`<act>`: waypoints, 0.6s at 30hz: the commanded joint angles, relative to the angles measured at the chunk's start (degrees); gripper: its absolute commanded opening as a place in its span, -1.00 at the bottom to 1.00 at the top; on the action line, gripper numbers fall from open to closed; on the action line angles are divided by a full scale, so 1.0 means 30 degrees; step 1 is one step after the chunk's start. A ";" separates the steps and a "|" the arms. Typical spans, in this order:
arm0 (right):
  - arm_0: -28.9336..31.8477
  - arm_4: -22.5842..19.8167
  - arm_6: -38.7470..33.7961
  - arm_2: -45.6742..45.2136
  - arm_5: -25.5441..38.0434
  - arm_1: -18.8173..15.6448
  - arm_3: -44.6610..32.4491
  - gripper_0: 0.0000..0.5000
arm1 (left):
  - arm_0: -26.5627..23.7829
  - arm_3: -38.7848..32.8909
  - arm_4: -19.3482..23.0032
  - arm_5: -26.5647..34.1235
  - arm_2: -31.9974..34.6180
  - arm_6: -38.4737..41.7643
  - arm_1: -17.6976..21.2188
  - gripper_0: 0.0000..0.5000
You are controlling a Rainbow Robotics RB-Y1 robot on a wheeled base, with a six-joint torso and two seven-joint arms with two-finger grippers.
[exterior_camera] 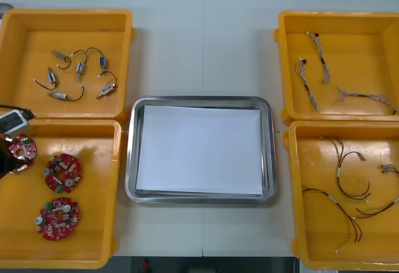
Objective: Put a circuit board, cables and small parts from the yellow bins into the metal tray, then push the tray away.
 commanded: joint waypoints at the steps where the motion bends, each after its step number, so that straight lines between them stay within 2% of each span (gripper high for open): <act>1: 0.0771 0.0082 -0.1597 -0.0366 -0.1247 0.0799 0.0032 1.00 | 0.0028 0.0882 0.0166 -0.0853 -0.1163 -0.0486 0.1184 1.00; 7: 0.1299 -0.0006 -0.1538 -0.0015 -0.3151 0.1414 0.1292 1.00 | -0.0528 0.1380 0.0079 -0.1234 -0.2189 -0.0661 0.1535 1.00; 18: 0.1621 0.0316 -0.1802 0.1831 -0.6462 0.1443 0.3577 1.00 | -0.2491 0.2816 -0.0097 -0.2376 -0.4386 -0.0896 0.1740 1.00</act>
